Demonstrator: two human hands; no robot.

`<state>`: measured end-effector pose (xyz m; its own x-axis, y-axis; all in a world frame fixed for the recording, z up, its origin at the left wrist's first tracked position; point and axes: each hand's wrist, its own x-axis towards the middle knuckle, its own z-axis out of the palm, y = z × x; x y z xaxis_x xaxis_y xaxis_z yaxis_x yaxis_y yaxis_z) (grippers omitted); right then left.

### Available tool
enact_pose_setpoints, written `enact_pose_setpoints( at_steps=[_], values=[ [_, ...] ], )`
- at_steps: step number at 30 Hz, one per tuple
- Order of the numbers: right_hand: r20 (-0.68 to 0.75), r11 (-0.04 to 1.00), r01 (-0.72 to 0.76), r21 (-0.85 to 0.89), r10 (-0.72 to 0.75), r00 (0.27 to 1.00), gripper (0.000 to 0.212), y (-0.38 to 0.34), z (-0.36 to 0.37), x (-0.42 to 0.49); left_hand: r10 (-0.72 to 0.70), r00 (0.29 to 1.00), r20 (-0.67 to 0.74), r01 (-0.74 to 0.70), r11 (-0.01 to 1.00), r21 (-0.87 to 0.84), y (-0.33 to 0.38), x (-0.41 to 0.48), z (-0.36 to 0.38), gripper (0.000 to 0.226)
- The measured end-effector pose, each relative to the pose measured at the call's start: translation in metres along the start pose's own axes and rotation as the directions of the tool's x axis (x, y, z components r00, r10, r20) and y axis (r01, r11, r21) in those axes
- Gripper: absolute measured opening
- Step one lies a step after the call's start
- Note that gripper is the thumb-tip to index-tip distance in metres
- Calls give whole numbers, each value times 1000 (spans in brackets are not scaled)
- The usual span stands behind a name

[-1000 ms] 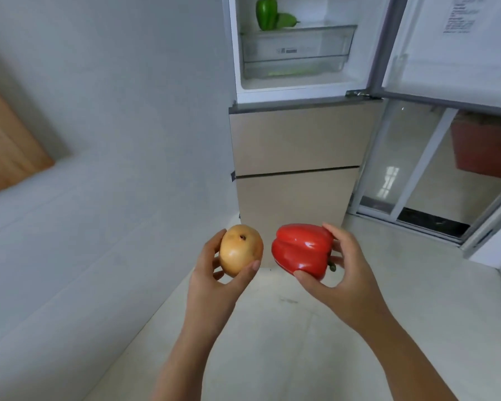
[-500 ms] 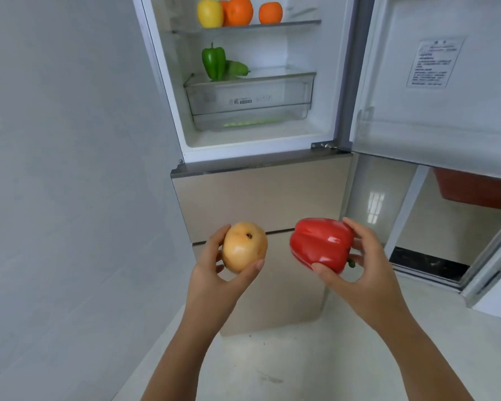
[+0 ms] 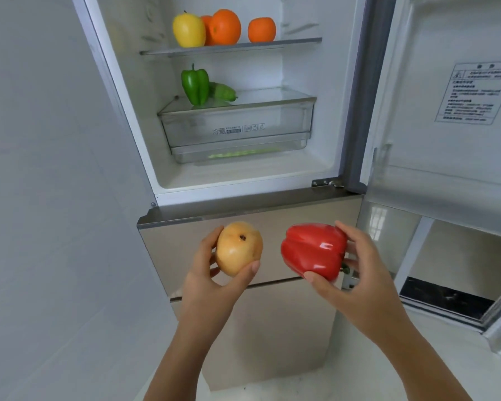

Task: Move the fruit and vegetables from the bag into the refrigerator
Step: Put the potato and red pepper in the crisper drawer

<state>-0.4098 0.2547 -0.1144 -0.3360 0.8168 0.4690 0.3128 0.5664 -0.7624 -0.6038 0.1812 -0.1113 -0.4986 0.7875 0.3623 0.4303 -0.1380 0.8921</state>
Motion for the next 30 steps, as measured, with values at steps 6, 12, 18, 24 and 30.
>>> enact_pose_setpoints(
  at_steps=[6, 12, 18, 24, 30],
  values=[
    [-33, 983, 109, -148, -115, 993, 81, 11, 21, 85, 62, 998, -20, -62, 998, -30, -10, 93, 5, 76],
    [-108, 986, 116, -118, -129, 986, 82, 6, 49, 183, 175, 983, -50, -176, 984, -7, -8, 201, -8, 75],
    [-181, 991, 103, -90, -118, 976, 75, 15, 60, 245, 346, 938, -19, -345, 938, 40, -1, 282, 3, 73],
    [-207, 995, 97, -3, -95, 974, 71, 21, 61, 307, 476, 879, 20, -474, 872, 121, 16, 345, 21, 75],
    [-251, 987, 149, 64, -129, 959, 70, 36, 51, 361, 546, 831, 107, -549, 771, 323, 28, 396, 47, 76]
  ],
)
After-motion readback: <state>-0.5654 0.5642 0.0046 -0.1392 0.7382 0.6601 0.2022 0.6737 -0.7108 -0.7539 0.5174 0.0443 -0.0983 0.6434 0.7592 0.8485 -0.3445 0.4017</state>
